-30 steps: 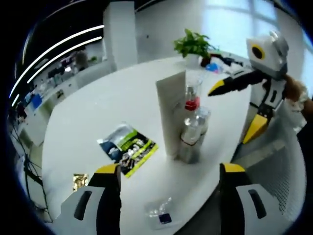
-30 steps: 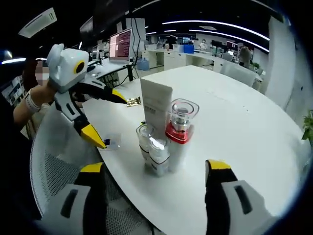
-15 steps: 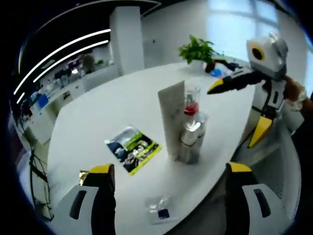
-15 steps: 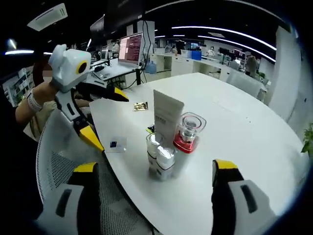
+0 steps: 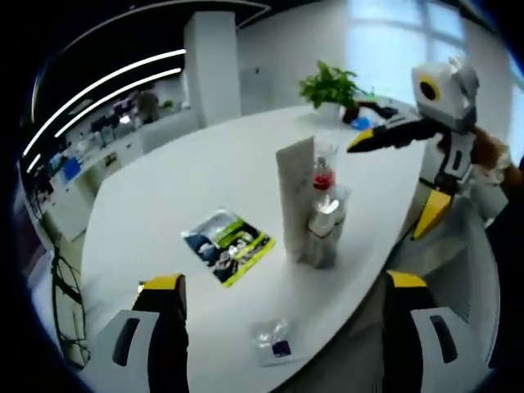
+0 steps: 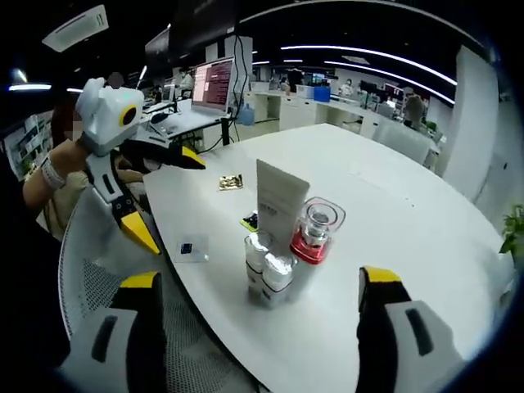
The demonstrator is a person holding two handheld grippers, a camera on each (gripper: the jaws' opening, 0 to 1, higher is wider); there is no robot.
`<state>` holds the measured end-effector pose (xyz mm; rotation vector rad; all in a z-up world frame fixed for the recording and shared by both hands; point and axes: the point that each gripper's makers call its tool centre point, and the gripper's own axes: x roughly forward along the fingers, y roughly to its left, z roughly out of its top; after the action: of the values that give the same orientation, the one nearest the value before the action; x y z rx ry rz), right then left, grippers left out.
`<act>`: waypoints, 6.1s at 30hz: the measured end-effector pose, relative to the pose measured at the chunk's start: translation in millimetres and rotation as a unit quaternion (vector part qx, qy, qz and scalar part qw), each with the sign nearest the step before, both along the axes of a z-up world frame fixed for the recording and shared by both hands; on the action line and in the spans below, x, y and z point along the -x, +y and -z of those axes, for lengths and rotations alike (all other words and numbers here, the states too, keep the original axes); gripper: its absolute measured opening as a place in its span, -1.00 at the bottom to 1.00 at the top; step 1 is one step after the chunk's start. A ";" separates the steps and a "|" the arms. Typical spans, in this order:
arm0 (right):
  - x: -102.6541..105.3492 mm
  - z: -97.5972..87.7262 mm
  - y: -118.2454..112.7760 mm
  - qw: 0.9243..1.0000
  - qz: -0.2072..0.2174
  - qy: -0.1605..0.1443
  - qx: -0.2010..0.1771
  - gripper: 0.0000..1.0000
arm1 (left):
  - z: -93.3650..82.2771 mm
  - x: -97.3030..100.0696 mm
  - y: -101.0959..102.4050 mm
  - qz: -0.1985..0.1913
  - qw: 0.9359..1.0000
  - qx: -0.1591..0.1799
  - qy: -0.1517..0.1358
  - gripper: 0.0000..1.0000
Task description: Arrange the skincare products in the storage area until every visible bottle or jar stands upright without overlapping.
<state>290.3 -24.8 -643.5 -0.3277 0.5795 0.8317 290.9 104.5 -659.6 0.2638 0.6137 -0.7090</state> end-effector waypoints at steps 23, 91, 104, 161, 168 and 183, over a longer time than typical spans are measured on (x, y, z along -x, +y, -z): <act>6.7 -7.5 18.0 0.996 0.089 0.004 -0.011 0.99 | 38.0 -4.1 23.1 0.094 0.994 -0.012 0.060 0.95; -3.9 3.0 -4.4 0.991 0.130 0.032 0.003 0.99 | 115.5 -87.5 107.7 0.091 0.975 -0.196 0.060 0.95; -14.7 1.9 -7.5 0.993 0.107 0.042 -0.009 0.99 | 109.7 -104.0 141.9 0.080 0.965 -0.246 0.049 0.83; -160.3 56.1 28.2 0.967 -0.011 0.242 -0.083 -0.34 | 101.6 -143.2 41.7 0.032 0.987 0.041 0.154 -0.36; -157.1 88.1 41.9 0.954 -0.031 0.291 -0.062 -0.43 | 107.6 -143.2 37.3 0.025 0.982 0.059 0.177 -0.39; -160.2 121.7 63.3 0.936 -0.059 0.346 -0.042 -0.57 | 110.7 -145.6 25.0 0.001 0.972 0.110 0.208 -0.46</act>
<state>450.5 38.5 -765.2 0.0234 1.1849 1.0871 436.5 129.5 -770.3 -0.0945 0.9242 -0.8341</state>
